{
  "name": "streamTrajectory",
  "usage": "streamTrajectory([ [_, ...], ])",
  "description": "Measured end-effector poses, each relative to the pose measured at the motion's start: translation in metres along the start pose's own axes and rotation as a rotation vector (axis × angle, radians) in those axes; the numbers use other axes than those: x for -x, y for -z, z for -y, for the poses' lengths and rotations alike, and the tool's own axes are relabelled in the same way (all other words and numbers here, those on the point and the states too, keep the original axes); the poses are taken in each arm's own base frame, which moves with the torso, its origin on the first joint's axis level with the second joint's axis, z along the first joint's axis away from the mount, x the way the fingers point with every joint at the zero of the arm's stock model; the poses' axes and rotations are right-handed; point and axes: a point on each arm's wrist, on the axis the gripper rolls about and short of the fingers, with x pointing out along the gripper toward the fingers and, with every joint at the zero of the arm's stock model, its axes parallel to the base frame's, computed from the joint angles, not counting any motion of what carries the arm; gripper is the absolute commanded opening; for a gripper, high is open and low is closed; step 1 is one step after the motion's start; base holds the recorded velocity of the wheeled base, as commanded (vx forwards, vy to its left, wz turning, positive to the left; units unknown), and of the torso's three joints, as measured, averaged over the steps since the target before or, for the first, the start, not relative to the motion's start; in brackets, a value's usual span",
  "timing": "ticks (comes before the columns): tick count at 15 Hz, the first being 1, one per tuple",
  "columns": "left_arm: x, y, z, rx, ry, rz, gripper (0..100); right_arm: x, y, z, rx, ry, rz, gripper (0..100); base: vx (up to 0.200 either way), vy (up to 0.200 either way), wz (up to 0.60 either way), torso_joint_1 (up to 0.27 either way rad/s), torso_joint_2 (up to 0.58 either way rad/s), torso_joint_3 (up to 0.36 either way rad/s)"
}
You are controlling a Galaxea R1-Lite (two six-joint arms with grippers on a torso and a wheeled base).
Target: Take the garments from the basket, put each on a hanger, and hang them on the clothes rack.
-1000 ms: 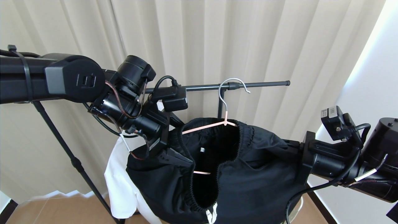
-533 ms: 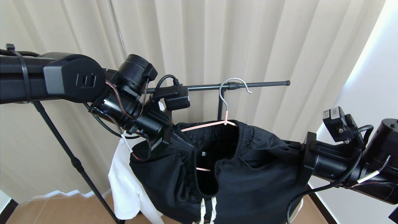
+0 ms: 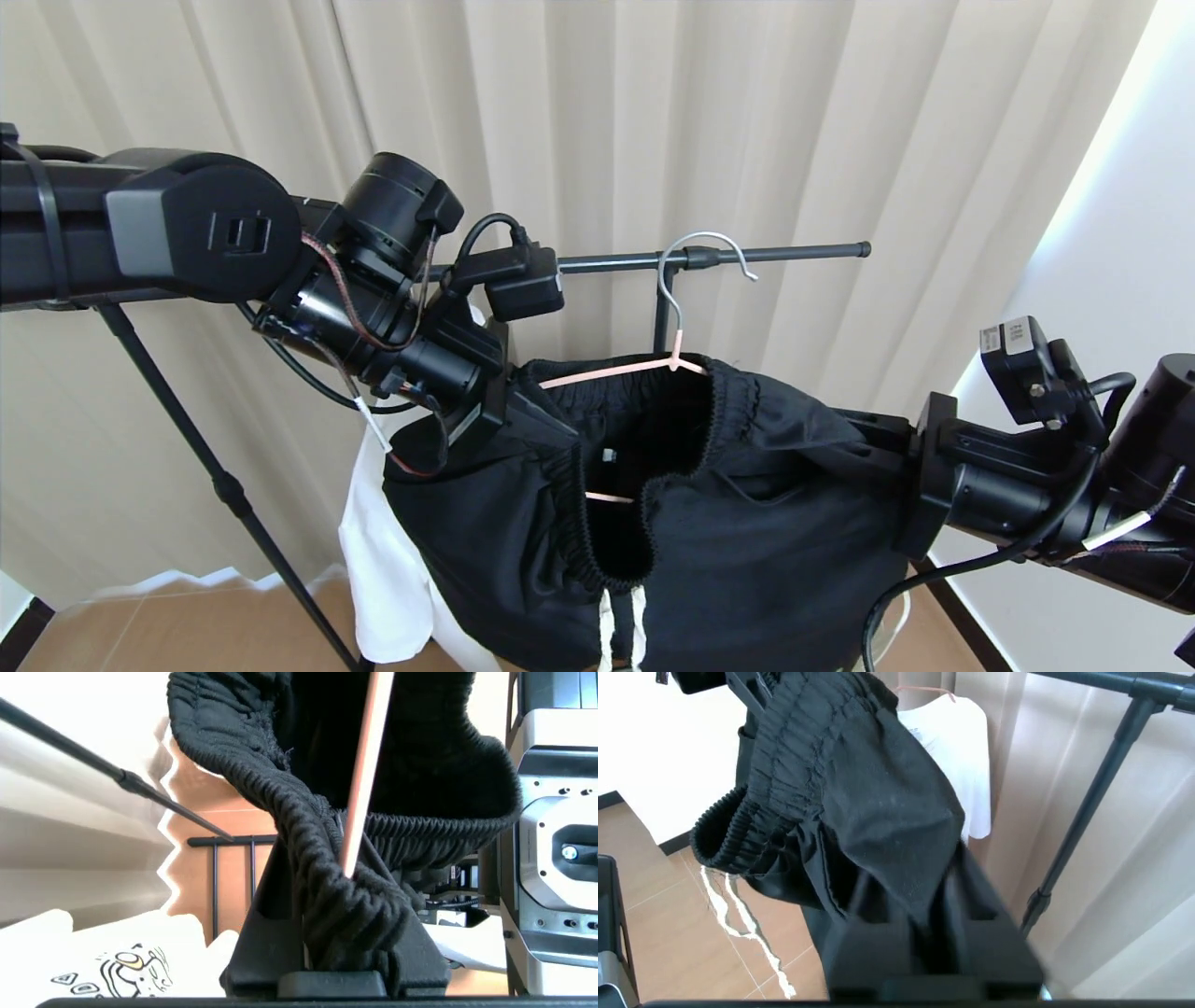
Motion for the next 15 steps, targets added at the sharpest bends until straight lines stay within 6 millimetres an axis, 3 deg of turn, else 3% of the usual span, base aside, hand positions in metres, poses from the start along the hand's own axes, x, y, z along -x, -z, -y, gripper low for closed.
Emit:
streamTrajectory([
  [4,0.007,0.002,-0.005,0.035,-0.032,0.011,0,0.007,-0.001,0.009,-0.002,-0.022,0.003,100,0.0,0.0,0.0,0.0,0.0,0.0],
  [11,0.017,0.006,-0.006,0.1,-0.107,0.07,0,0.032,0.002,0.031,-0.021,-0.223,-0.001,100,0.0,0.0,0.0,0.0,0.0,0.0],
  [15,0.022,0.01,0.002,0.143,-0.146,0.116,0,0.038,0.003,0.041,-0.025,-0.183,0.0,100,0.0,0.0,0.0,0.0,0.0,0.0],
])
